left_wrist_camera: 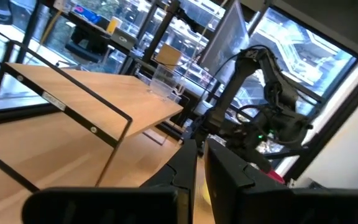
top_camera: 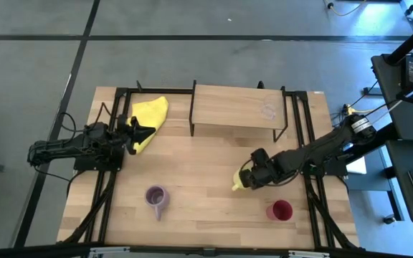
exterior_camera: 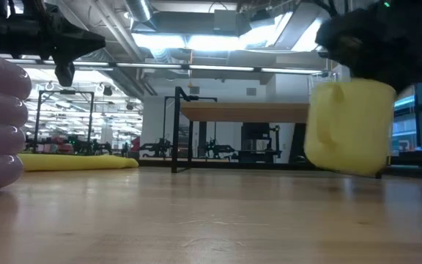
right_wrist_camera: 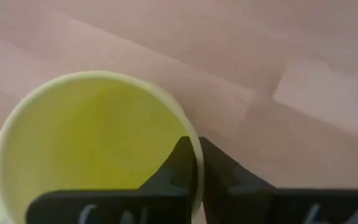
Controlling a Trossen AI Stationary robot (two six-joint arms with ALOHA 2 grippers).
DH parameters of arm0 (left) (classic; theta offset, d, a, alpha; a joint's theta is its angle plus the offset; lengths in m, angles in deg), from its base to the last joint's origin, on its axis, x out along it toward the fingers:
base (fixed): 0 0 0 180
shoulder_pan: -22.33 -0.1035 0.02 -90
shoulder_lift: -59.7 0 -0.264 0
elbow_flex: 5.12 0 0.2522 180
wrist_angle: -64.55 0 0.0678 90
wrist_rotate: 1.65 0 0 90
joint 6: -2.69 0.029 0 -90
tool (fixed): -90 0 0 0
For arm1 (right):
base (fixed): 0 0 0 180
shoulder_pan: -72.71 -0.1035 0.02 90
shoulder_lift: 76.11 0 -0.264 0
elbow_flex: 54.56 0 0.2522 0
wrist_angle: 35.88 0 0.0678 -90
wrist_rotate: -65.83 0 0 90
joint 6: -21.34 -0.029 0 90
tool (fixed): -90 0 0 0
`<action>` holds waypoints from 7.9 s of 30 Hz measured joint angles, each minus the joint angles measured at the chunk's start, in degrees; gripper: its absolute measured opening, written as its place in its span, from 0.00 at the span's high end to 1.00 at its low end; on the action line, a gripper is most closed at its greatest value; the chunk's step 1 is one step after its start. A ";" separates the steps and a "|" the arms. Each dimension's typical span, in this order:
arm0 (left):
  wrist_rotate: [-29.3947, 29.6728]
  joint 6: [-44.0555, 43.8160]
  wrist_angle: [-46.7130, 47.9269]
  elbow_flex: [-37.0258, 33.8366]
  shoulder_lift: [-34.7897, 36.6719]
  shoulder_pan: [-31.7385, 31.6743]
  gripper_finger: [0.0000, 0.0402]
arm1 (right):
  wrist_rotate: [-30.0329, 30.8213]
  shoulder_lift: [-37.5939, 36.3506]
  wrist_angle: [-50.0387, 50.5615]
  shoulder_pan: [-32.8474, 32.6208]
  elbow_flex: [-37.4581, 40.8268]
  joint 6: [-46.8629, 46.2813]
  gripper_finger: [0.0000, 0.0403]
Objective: Stack small to large cups/mugs on shelf
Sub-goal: Put the yellow mug on the shelf, then put the purple mug on the shelf
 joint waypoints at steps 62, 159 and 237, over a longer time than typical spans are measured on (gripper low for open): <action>13.66 0.14 1.28 0.04 0.00 0.00 0.93 | -15.82 16.05 32.68 59.97 -55.90 105.77 0.97; 13.64 1.46 1.33 0.02 0.00 0.02 0.93 | -19.08 20.16 38.79 63.51 -55.77 99.18 0.68; -25.93 7.22 53.59 39.76 -27.86 3.48 0.97 | -27.45 12.01 20.52 26.05 -55.79 58.39 0.60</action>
